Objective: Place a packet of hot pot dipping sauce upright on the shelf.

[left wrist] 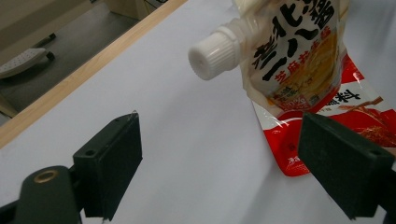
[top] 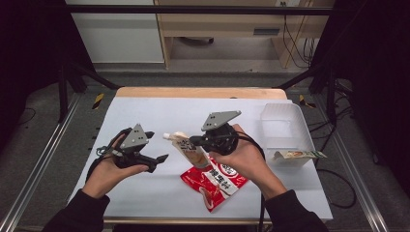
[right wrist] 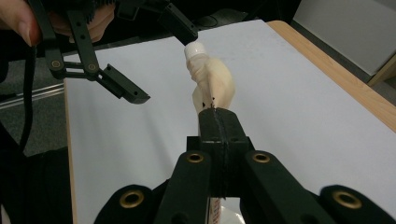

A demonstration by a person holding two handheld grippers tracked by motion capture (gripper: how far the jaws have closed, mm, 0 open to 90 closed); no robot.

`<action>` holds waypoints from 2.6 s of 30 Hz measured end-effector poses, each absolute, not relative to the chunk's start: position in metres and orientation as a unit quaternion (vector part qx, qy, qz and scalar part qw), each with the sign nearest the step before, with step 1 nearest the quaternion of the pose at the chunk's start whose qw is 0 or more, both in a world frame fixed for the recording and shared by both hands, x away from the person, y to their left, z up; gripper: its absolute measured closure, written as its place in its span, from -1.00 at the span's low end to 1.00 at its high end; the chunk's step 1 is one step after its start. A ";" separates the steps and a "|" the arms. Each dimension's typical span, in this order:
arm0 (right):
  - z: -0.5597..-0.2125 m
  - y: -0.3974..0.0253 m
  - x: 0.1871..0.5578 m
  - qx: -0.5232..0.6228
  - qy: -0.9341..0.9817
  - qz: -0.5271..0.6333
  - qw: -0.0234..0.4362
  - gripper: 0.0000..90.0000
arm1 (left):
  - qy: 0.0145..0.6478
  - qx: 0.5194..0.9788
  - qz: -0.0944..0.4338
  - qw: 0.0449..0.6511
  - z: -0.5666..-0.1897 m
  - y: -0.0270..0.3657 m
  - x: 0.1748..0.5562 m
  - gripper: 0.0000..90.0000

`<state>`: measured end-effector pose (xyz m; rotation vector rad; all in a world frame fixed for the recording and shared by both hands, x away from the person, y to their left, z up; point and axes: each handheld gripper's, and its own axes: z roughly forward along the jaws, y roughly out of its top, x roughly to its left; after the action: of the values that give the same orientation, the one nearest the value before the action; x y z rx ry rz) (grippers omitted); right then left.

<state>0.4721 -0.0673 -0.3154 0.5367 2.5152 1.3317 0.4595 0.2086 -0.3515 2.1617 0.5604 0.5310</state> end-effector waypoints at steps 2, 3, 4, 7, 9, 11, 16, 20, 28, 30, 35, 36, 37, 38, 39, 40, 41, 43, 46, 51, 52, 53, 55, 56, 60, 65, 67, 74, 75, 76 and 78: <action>-0.315 -0.067 0.471 0.184 0.862 0.456 0.121 1.00 | 0.221 0.859 0.210 0.412 -0.351 0.209 0.459 -0.69; -0.315 -0.066 0.471 0.182 0.862 0.457 0.121 1.00 | 0.222 0.858 0.207 0.414 -0.351 0.209 0.459 -0.69; -0.315 -0.065 0.469 0.180 0.862 0.458 0.119 1.00 | 0.221 0.858 0.205 0.415 -0.351 0.210 0.458 -0.69; -0.315 -0.064 0.468 0.180 0.863 0.457 0.120 1.00 | 0.219 0.859 0.203 0.417 -0.351 0.210 0.457 -0.68; -0.314 -0.064 0.467 0.177 0.862 0.459 0.120 1.00 | 0.213 0.862 0.201 0.413 -0.351 0.210 0.457 -0.68; -0.314 -0.064 0.465 0.176 0.861 0.463 0.118 1.00 | 0.205 0.866 0.201 0.410 -0.351 0.209 0.456 -0.67; -0.317 -0.063 0.465 0.174 0.862 0.463 0.113 1.00 | 0.198 0.867 0.192 0.414 -0.353 0.206 0.460 -0.59; -0.318 -0.062 0.465 0.170 0.863 0.461 0.113 1.00 | 0.191 0.863 0.185 0.430 -0.353 0.202 0.465 -0.46; -0.316 -0.065 0.460 0.167 0.862 0.465 0.110 1.00 | 0.168 0.865 0.183 0.436 -0.348 0.199 0.467 -0.06; -0.316 -0.065 0.459 0.167 0.862 0.466 0.109 1.00 | 0.167 0.865 0.174 0.440 -0.347 0.198 0.467 -0.07; -0.315 -0.064 0.458 0.166 0.861 0.469 0.108 1.00 | 0.164 0.860 0.172 0.451 -0.342 0.194 0.468 -0.01; -0.315 -0.064 0.459 0.166 0.861 0.469 0.108 1.00 | 0.167 0.859 0.170 0.453 -0.342 0.195 0.471 0.03; -0.315 -0.064 0.459 0.166 0.861 0.469 0.108 1.00 | 0.167 0.859 0.170 0.453 -0.342 0.195 0.471 0.06; -0.316 -0.065 0.459 0.166 0.861 0.469 0.108 1.00 | 0.166 0.861 0.166 0.452 -0.342 0.195 0.473 0.09; -0.316 -0.065 0.459 0.166 0.861 0.469 0.108 1.00 | 0.169 0.858 0.161 0.458 -0.343 0.195 0.474 0.09; -0.316 -0.065 0.460 0.166 0.861 0.469 0.107 1.00 | 0.166 0.856 0.152 0.465 -0.344 0.195 0.475 0.15; -0.316 -0.065 0.460 0.166 0.861 0.469 0.107 1.00 | 0.166 0.856 0.152 0.465 -0.344 0.195 0.475 0.19; -0.317 -0.065 0.461 0.167 0.862 0.466 0.108 1.00 | 0.162 0.858 0.148 0.465 -0.344 0.194 0.476 0.23; -0.318 -0.068 0.462 0.171 0.862 0.464 0.110 1.00 | 0.163 0.861 0.140 0.461 -0.344 0.194 0.476 0.36; -0.322 -0.073 0.465 0.181 0.860 0.464 0.109 1.00 | 0.160 0.868 0.135 0.451 -0.342 0.189 0.475 0.50; -0.322 -0.074 0.465 0.184 0.860 0.463 0.111 1.00 | 0.159 0.869 0.133 0.449 -0.341 0.188 0.475 0.55; -0.322 -0.074 0.465 0.184 0.860 0.463 0.111 1.00 | 0.159 0.869 0.133 0.449 -0.341 0.188 0.475 0.57; -0.323 -0.077 0.467 0.187 0.859 0.464 0.114 1.00 | 0.157 0.871 0.136 0.445 -0.336 0.185 0.474 0.58; -0.322 -0.080 0.468 0.192 0.856 0.466 0.115 1.00 | 0.152 0.873 0.141 0.441 -0.330 0.181 0.474 0.59; -0.320 -0.087 0.468 0.200 0.851 0.469 0.122 1.00 | 0.141 0.882 0.139 0.429 -0.319 0.174 0.476 0.61; -0.321 -0.093 0.469 0.203 0.853 0.464 0.125 1.00 | 0.115 0.903 0.135 0.390 -0.304 0.161 0.476 0.63; -0.322 -0.095 0.468 0.203 0.855 0.461 0.123 1.00 | 0.110 0.909 0.137 0.379 -0.301 0.156 0.475 0.63; -0.323 -0.097 0.467 0.196 0.858 0.458 0.125 0.98 | 0.099 0.915 0.135 0.367 -0.293 0.152 0.476 0.64; -0.323 -0.097 0.467 0.197 0.858 0.457 0.124 0.98 | 0.099 0.915 0.135 0.367 -0.293 0.153 0.476 0.64; -0.323 -0.097 0.467 0.196 0.858 0.458 0.124 0.98 | 0.099 0.916 0.135 0.366 -0.292 0.153 0.477 0.64; -0.323 -0.096 0.467 0.194 0.860 0.456 0.124 0.96 | 0.098 0.917 0.131 0.364 -0.291 0.154 0.477 0.64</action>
<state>0.4670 -0.0963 -0.3226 0.5651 2.5058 1.3298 0.4767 0.1537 -0.2914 2.3597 0.2516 0.3359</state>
